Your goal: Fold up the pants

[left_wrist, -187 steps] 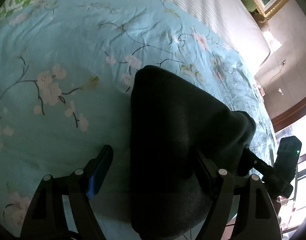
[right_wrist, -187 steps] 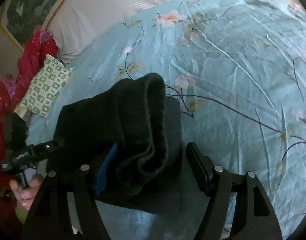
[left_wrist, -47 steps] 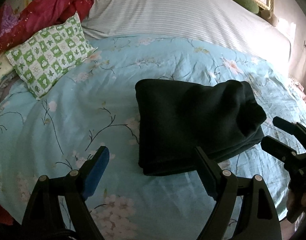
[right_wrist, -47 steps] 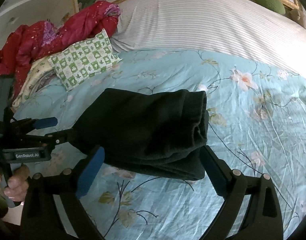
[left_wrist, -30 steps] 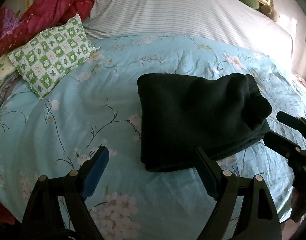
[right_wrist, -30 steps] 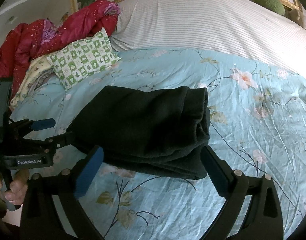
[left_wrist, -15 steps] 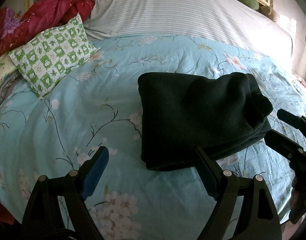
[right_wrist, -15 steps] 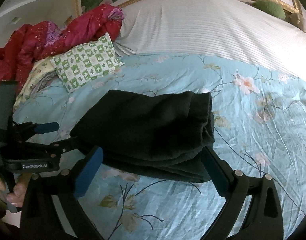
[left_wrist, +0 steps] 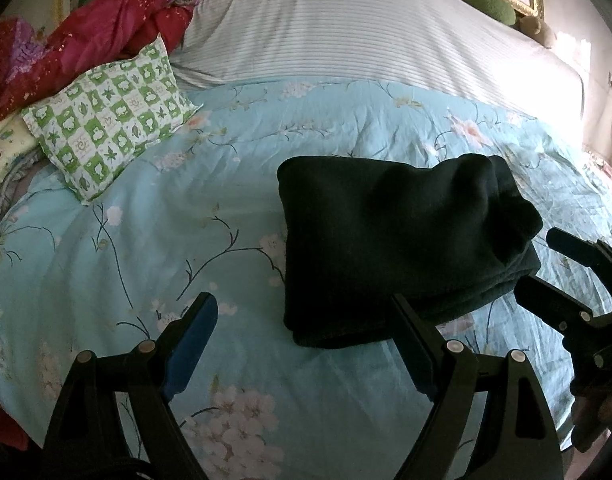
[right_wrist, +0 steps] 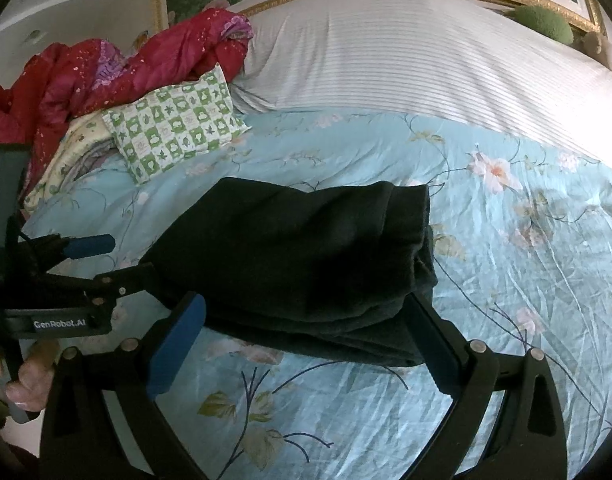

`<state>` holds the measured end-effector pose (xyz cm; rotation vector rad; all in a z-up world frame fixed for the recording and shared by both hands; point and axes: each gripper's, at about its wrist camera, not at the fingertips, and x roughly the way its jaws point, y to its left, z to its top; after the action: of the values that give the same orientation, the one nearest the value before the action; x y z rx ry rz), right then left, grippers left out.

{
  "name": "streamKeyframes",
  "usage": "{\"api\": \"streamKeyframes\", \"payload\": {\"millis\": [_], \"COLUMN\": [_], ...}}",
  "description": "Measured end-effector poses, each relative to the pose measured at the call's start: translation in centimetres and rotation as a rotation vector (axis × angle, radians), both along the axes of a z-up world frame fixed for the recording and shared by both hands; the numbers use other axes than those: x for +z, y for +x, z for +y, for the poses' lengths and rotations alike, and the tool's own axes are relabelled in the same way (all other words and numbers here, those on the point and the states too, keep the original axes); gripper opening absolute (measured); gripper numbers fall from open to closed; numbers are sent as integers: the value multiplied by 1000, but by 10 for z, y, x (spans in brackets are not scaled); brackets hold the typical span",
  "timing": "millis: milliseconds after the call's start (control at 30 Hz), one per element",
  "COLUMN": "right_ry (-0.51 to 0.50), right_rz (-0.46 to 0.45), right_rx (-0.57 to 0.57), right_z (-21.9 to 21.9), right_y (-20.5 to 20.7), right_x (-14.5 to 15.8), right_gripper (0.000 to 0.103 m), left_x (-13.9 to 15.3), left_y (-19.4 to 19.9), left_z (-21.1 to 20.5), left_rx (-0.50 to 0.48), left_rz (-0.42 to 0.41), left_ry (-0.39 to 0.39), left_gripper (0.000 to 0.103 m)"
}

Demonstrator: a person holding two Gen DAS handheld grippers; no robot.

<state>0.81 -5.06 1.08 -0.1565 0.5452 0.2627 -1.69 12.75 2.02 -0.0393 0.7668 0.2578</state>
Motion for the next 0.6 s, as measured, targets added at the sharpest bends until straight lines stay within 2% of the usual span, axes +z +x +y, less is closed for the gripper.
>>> {"api": "streamKeyframes", "payload": {"millis": [600], "right_ry": [-7], "right_rz": [3], "right_rx": [4], "right_z": [3], "right_y": [2], "right_x": [-1], "right_gripper": [99], "left_x": [3], "left_y": [-1], "left_z": [-2], "left_rx": [-7], "left_rz": [-7], "left_ry": [3], "left_gripper": [87]}}
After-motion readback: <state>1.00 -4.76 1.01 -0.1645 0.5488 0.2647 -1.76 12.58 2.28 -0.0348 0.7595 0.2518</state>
